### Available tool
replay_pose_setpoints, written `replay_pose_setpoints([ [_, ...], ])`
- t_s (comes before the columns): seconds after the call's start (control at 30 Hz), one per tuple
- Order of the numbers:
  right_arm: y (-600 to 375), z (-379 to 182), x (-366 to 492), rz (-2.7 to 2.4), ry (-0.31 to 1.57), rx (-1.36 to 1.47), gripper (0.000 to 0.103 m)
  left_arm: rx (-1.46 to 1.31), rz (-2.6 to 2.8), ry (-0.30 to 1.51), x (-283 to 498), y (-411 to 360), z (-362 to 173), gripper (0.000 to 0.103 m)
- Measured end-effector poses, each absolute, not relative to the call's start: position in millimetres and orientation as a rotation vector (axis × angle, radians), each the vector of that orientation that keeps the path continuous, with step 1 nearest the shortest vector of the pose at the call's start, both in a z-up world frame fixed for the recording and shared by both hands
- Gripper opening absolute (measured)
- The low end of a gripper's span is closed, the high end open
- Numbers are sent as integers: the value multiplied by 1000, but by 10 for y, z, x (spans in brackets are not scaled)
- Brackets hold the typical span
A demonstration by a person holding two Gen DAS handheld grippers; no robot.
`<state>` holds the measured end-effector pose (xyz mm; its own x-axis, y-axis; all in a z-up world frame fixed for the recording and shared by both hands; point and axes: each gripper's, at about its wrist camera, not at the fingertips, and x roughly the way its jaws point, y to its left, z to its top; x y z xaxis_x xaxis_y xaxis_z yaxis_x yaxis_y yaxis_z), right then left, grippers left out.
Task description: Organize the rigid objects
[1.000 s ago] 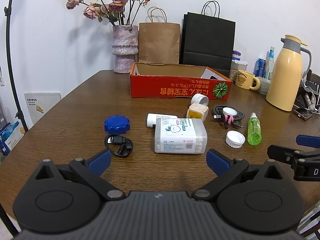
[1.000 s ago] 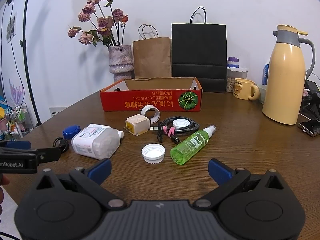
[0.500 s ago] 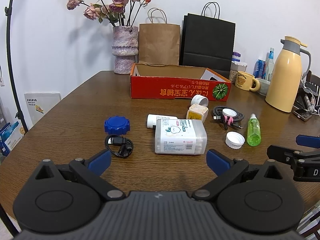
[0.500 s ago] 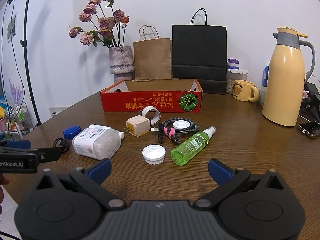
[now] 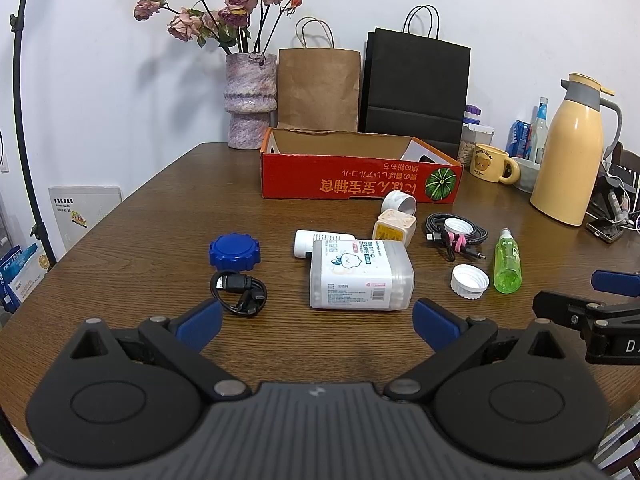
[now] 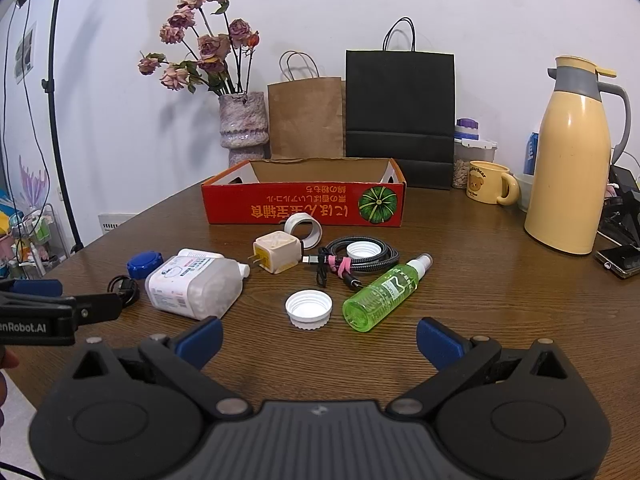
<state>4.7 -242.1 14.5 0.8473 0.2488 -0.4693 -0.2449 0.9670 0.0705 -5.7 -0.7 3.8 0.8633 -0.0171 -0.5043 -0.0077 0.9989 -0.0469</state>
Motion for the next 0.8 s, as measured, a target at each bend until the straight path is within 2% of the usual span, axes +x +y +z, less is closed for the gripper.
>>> replay_pose_setpoints([
  [0.8,-2410,157,47,262,492,0,103,-52,-8,524,-59,-4,92,103],
])
